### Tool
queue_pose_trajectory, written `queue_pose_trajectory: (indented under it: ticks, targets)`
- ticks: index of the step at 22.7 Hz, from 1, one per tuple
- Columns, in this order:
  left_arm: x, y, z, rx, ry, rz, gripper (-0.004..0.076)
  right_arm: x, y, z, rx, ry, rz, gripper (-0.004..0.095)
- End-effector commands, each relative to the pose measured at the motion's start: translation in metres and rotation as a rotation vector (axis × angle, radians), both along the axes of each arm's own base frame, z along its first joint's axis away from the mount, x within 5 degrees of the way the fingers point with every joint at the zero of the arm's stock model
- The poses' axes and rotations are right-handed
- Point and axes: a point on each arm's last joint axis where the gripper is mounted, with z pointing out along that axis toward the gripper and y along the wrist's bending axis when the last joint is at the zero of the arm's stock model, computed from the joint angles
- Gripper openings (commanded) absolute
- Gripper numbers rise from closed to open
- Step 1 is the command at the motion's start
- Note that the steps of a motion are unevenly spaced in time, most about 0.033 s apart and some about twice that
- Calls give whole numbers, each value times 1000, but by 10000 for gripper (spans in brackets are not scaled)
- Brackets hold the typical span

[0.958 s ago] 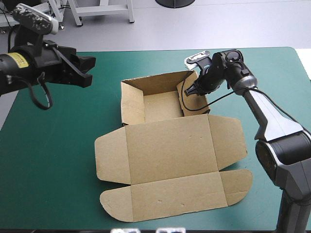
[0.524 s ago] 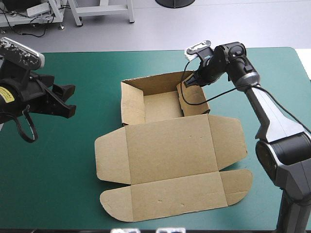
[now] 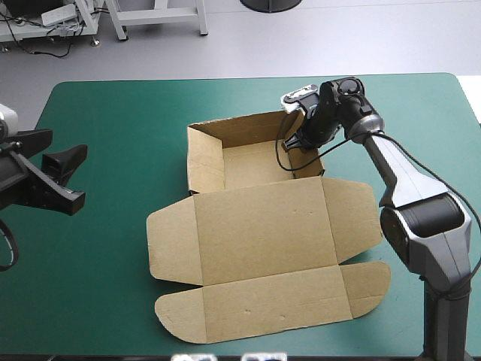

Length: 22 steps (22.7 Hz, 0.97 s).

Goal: Fold the box

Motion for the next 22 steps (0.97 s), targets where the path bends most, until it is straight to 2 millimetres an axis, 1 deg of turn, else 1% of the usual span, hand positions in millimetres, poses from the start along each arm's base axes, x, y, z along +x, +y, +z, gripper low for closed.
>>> queue_pose_trajectory:
  ticks: [1,2,3,4,5,6,8,10,11,13,14,15,16,18,20,22]
  targets:
    - [-10,2,2,-10,6,-4,374,0,-1,15,16,-46,4,299]
    - [-8,2,1,-8,12,-4,373,3,0,10,15,-43,3,254]
    - [-8,2,0,-7,16,-4,373,4,0,9,19,-44,1,217]
    - [-5,1,-4,0,31,-2,373,4,1,9,28,-48,-1,82]
    - [-3,1,-7,7,40,3,373,4,1,9,28,-48,-1,11]
    - [0,1,-12,24,59,14,363,4,0,13,30,-59,-5,-17]
    - [5,3,-19,57,74,42,289,3,0,24,38,-77,-8,-22]
    - [8,5,-19,77,57,65,177,3,-2,44,30,-113,-26,-22]
    - [9,6,-19,80,48,71,124,2,-8,60,-1,-145,-43,-22]
    - [9,6,-19,80,48,71,80,1,-18,84,-8,-214,-96,-24]
    - [9,6,-19,80,48,71,62,0,-26,98,17,-249,-128,-24]
    - [9,6,-19,85,47,69,46,-3,-38,116,30,-299,-146,-23]
    - [9,6,-19,83,47,68,32,-8,-54,132,21,-345,-183,-23]
    - [9,6,-19,82,48,69,27,-16,-82,152,7,-397,-249,-23]
    - [8,5,-19,62,54,66,27,-24,-113,165,6,-419,-319,-23]
    - [7,3,-19,47,57,55,27,-33,-151,172,5,-425,-414,-24]
